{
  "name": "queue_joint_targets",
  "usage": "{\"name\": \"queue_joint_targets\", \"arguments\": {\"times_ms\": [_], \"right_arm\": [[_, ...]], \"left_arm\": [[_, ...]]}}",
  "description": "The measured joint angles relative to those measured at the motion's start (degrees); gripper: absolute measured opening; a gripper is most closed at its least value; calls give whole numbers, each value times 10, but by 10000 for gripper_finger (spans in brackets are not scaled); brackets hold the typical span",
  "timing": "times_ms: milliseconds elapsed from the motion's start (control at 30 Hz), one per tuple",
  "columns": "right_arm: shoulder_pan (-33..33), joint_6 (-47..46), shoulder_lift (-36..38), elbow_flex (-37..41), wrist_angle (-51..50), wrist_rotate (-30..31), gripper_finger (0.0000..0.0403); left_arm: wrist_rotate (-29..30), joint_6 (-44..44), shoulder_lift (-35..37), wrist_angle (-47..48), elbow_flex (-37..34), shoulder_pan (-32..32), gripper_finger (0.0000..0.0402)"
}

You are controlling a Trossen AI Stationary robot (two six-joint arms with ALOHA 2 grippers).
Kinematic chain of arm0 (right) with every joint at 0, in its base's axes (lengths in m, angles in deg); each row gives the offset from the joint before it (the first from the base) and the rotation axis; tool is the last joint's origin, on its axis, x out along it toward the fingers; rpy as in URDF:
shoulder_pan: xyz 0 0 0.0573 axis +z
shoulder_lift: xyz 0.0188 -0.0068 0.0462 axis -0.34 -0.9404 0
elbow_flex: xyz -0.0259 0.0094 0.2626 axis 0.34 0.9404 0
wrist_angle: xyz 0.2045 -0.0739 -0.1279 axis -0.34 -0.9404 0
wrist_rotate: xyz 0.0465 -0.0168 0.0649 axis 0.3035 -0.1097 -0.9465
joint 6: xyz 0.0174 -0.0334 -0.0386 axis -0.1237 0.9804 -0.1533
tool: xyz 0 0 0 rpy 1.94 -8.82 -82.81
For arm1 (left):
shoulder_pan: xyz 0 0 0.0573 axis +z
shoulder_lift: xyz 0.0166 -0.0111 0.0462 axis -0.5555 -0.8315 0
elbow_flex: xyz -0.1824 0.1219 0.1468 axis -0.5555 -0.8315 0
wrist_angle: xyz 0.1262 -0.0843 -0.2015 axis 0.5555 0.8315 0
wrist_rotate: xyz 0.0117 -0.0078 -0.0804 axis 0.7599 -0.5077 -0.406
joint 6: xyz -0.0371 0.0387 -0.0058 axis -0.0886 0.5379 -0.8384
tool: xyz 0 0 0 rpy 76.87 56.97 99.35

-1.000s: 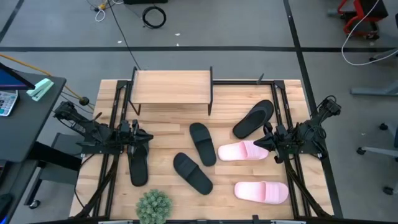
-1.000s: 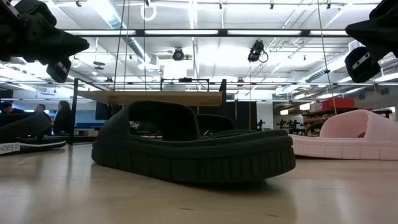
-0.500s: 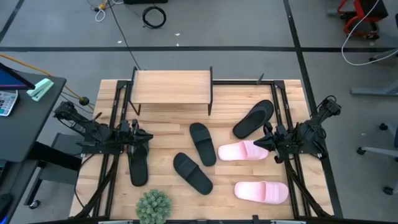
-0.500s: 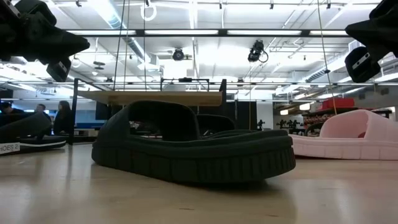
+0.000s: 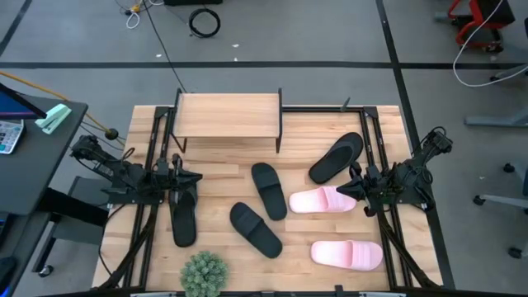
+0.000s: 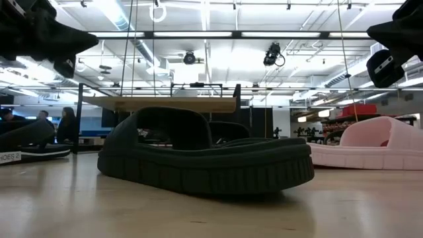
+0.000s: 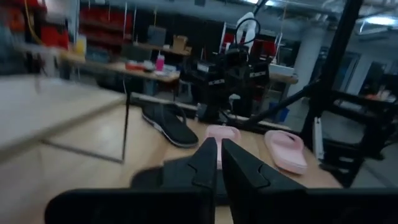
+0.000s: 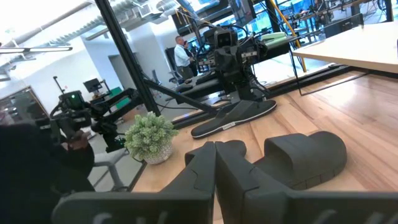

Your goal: Pick and place slides into the shelf

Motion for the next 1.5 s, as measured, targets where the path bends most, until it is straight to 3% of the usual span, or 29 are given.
{"name": "queue_joint_targets", "arguments": {"times_ms": [200, 367, 700, 833, 1000, 1067, 1333, 1500], "right_arm": [[0, 0, 0, 0, 0, 0, 14], [0, 0, 0, 0, 0, 0, 14], [0, -4, 0, 0, 6, 1, 14], [0, -60, 0, 0, 88, 66, 14], [0, -43, 0, 0, 154, 174, 14], [0, -48, 0, 0, 153, 187, 14], [0, -16, -33, -29, 161, 141, 14], [0, 82, -120, -111, 164, 88, 14]], "left_arm": [[0, 105, 0, -6, 46, 0, 26], [-8, 104, -2, 100, 105, -1, 26], [-11, 119, -43, 153, 127, 0, 89], [-11, 117, -78, 153, 127, 0, 121], [-11, 64, -134, 143, 127, 0, 145], [-11, 45, -157, 115, 127, 0, 148], [-11, 32, -253, -6, 127, 0, 133], [-11, -13, -307, -35, 127, 0, 122]]}}
